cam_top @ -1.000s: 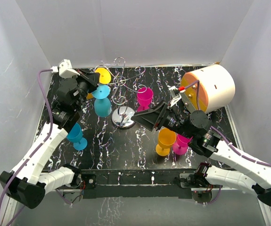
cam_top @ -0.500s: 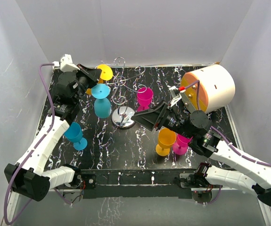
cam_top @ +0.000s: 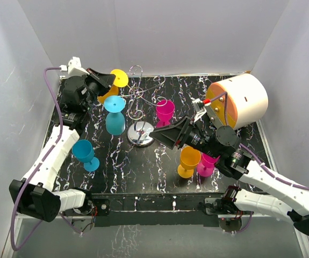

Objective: Place the wine glass upside down on the wine glass rack

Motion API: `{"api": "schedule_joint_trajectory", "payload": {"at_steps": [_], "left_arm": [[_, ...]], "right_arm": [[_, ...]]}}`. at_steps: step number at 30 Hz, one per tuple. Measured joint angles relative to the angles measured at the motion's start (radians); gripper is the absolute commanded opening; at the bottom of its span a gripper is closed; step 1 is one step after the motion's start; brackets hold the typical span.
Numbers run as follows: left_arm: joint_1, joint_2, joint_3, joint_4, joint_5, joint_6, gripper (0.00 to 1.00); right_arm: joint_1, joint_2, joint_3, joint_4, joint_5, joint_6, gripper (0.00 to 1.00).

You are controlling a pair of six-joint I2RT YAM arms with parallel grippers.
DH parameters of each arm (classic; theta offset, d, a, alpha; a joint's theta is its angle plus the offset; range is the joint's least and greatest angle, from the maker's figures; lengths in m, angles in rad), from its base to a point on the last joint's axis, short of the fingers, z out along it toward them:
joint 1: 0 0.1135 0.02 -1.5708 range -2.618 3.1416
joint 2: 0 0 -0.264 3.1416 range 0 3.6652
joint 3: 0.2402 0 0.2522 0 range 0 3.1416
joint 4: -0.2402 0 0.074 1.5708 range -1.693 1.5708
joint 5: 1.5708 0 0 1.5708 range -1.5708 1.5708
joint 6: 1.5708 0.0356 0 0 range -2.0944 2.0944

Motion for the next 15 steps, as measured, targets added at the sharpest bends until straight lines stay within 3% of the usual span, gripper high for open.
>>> {"api": "schedule_joint_trajectory", "payload": {"at_steps": [15], "left_arm": [[0.089, 0.037, 0.031, 0.012, 0.034, -0.010, 0.00]], "right_arm": [[0.000, -0.002, 0.000, -0.015, 0.002, 0.000, 0.77]]}}
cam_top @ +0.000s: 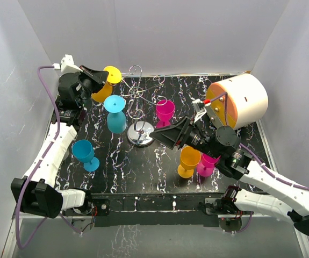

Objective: Place the wine glass upside down on the wine glass rack

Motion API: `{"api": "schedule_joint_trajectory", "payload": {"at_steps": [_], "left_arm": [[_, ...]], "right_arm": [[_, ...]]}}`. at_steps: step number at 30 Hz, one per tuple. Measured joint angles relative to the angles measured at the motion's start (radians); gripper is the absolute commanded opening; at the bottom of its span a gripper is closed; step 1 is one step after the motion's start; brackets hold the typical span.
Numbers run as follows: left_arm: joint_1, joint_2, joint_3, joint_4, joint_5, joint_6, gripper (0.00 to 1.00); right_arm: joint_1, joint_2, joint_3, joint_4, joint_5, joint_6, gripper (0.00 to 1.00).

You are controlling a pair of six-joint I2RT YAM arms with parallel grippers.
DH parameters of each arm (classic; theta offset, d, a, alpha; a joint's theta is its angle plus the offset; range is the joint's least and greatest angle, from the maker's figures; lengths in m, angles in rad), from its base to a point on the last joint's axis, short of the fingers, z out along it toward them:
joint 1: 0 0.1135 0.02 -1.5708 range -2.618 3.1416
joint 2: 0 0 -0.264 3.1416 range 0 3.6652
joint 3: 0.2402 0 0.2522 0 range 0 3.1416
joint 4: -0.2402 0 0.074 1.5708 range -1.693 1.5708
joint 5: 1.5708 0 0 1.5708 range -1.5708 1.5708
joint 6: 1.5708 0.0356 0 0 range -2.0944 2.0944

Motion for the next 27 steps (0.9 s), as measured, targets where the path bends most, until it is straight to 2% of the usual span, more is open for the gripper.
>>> {"api": "schedule_joint_trajectory", "payload": {"at_steps": [9, 25, 27], "left_arm": [[0.013, -0.027, -0.005, -0.028, 0.020, 0.000, 0.00], [0.068, -0.053, -0.012, -0.058, 0.166, -0.002, 0.00], [0.068, -0.053, -0.012, -0.063, 0.177, -0.002, 0.03]], "right_arm": [[0.000, -0.011, 0.000, -0.009, 0.003, -0.003, 0.77], [0.000, -0.039, 0.000, -0.019, 0.026, -0.014, 0.77], [0.000, -0.039, 0.000, -0.019, 0.027, -0.015, 0.77]]}}
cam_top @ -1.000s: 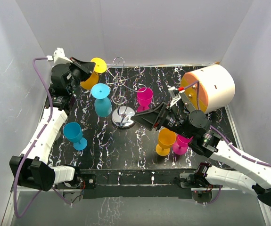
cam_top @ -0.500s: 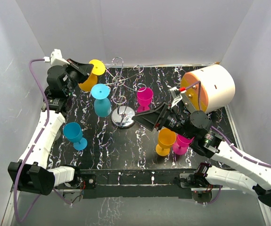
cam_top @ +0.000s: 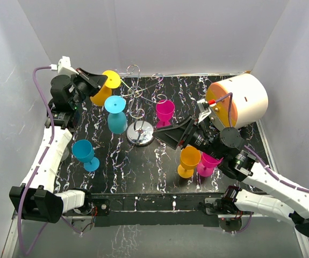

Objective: Place the wine glass upside down on the wine glass rack

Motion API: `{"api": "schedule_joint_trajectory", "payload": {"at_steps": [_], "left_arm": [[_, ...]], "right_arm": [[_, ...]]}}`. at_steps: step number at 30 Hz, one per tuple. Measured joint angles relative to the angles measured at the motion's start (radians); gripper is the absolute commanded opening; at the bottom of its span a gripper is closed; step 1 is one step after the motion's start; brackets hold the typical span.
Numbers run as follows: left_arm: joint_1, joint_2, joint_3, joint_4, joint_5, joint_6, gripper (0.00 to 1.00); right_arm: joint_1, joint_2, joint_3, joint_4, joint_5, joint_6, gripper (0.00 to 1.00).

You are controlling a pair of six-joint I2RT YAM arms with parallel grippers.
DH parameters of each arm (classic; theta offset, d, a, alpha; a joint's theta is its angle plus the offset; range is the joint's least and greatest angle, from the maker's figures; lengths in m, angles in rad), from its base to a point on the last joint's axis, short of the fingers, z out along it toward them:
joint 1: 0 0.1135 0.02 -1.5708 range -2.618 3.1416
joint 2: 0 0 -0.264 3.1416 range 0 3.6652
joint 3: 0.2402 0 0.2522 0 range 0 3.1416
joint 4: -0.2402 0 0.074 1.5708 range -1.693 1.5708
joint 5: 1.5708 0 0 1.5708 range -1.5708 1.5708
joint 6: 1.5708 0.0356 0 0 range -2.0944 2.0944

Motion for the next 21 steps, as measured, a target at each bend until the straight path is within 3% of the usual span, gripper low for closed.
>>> {"api": "schedule_joint_trajectory", "payload": {"at_steps": [14, 21], "left_arm": [[0.007, -0.008, -0.011, -0.089, 0.046, 0.055, 0.14], [0.008, -0.023, 0.001, -0.182, 0.007, 0.130, 0.37]], "right_arm": [[0.000, 0.002, 0.000, -0.005, 0.004, 0.000, 0.77], [0.000, 0.002, 0.000, -0.006, 0.005, 0.000, 0.77]]}}
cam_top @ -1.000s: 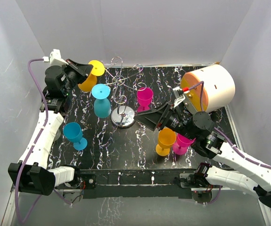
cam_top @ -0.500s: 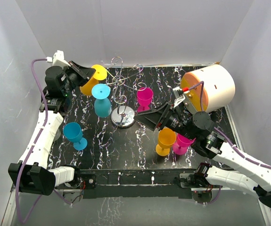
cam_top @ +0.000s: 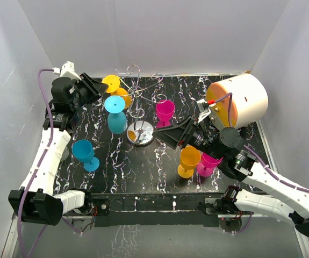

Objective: Place the wine glass upside down on the wine glass rack

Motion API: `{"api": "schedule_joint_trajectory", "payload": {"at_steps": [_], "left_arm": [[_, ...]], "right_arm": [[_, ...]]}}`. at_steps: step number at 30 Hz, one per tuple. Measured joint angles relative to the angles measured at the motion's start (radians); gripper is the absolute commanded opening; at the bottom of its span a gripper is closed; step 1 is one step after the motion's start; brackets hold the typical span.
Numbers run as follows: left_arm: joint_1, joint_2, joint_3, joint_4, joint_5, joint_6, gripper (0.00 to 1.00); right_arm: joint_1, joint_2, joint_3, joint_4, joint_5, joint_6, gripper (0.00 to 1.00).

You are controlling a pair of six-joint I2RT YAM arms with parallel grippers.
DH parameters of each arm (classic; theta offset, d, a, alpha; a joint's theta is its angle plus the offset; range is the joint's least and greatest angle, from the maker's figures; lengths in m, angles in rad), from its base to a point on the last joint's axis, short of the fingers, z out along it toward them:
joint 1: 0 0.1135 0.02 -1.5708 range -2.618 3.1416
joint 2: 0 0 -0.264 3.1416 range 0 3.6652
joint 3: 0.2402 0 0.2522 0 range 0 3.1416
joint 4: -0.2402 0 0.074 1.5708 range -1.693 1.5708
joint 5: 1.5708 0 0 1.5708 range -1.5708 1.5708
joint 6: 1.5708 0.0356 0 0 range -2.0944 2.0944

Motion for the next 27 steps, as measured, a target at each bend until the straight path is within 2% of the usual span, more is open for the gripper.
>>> {"api": "schedule_joint_trajectory", "payload": {"at_steps": [6, 11, 16, 21, 27], "left_arm": [[0.000, 0.000, 0.021, -0.065, -0.017, 0.043, 0.50], [0.000, -0.006, 0.096, -0.157, -0.050, 0.098, 0.61], [0.000, -0.094, 0.124, -0.250, -0.132, 0.160, 0.67], [0.000, -0.244, 0.119, -0.336, -0.170, 0.223, 0.68], [0.000, -0.441, 0.053, -0.380, -0.083, 0.344, 0.70]], "right_arm": [[0.000, 0.000, 0.000, -0.021, 0.012, -0.001, 0.77], [0.000, -0.001, 0.000, -0.063, 0.041, -0.007, 0.77], [0.000, -0.012, 0.000, -0.144, 0.093, -0.018, 0.77], [0.000, -0.013, 0.028, -0.339, 0.203, -0.062, 0.73], [0.000, 0.029, 0.179, -0.666, 0.403, -0.097, 0.70]]}}
